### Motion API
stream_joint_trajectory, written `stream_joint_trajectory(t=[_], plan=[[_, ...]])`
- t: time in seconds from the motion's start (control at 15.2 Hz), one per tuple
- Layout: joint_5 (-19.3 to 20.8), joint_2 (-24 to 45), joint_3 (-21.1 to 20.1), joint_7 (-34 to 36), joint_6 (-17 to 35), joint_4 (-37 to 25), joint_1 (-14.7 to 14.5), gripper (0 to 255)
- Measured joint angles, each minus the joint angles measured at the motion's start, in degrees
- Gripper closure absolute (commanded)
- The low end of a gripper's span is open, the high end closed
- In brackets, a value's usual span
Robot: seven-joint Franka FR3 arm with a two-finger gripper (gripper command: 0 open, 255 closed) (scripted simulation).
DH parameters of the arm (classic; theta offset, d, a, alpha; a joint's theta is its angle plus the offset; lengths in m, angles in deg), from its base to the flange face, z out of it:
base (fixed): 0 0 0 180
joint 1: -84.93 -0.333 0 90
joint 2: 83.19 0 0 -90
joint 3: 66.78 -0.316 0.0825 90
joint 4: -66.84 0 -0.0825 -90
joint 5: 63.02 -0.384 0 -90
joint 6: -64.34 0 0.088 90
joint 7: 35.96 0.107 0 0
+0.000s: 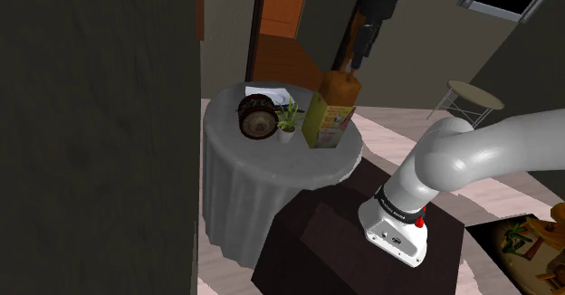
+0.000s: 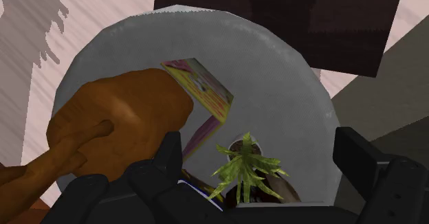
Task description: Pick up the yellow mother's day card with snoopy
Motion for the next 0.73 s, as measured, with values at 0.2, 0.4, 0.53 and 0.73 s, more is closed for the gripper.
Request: stream_joint_trajectory(t=[0.2, 0.4, 0.53, 0.73], plan=[[0.0, -0.2, 1.0, -0.4, 2.7, 2.4, 0.2, 0], [-0.3, -0.2, 2.9, -1.2, 8.7, 7.4, 0.6, 0], [-0.5, -0.1, 4.3, -1.7, 13.3, 11.2, 0.9, 0], [-0.8, 1.9, 6.4, -2.7, 20.7, 15.6, 1.3, 0]])
